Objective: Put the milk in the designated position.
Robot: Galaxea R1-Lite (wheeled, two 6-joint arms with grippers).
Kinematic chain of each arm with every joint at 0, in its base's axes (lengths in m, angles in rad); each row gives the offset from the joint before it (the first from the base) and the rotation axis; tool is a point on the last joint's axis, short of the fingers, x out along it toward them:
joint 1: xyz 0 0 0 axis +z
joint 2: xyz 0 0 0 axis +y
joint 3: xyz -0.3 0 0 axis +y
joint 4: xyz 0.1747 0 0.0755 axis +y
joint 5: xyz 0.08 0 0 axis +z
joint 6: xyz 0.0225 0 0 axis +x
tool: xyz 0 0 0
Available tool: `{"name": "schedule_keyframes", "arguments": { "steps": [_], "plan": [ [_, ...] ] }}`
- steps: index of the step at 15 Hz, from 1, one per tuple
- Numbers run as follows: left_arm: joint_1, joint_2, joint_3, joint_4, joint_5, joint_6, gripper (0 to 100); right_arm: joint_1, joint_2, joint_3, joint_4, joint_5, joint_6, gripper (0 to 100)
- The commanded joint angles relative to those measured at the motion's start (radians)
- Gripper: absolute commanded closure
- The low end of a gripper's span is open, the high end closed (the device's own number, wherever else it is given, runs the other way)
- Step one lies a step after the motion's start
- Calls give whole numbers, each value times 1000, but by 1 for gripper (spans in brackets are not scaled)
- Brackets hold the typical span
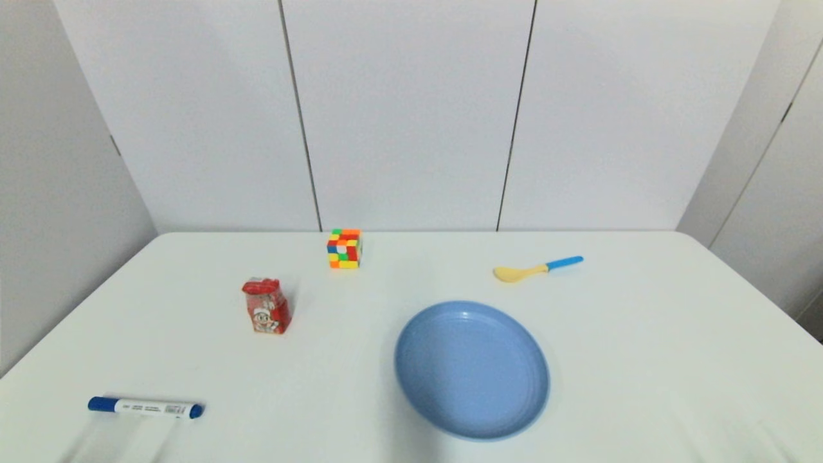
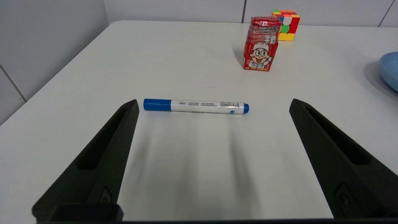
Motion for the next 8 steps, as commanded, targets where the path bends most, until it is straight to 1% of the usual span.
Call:
{"name": "schedule_keyframes", "arguments": {
  "steps": [1,8],
  "plan": [
    [0,1,0,0,-1,0,0,0,1,0,-1,0,1,0],
    [2,1,-2,1,1,-10,0,0,1,0,1,0,1,0]
  ]
}}
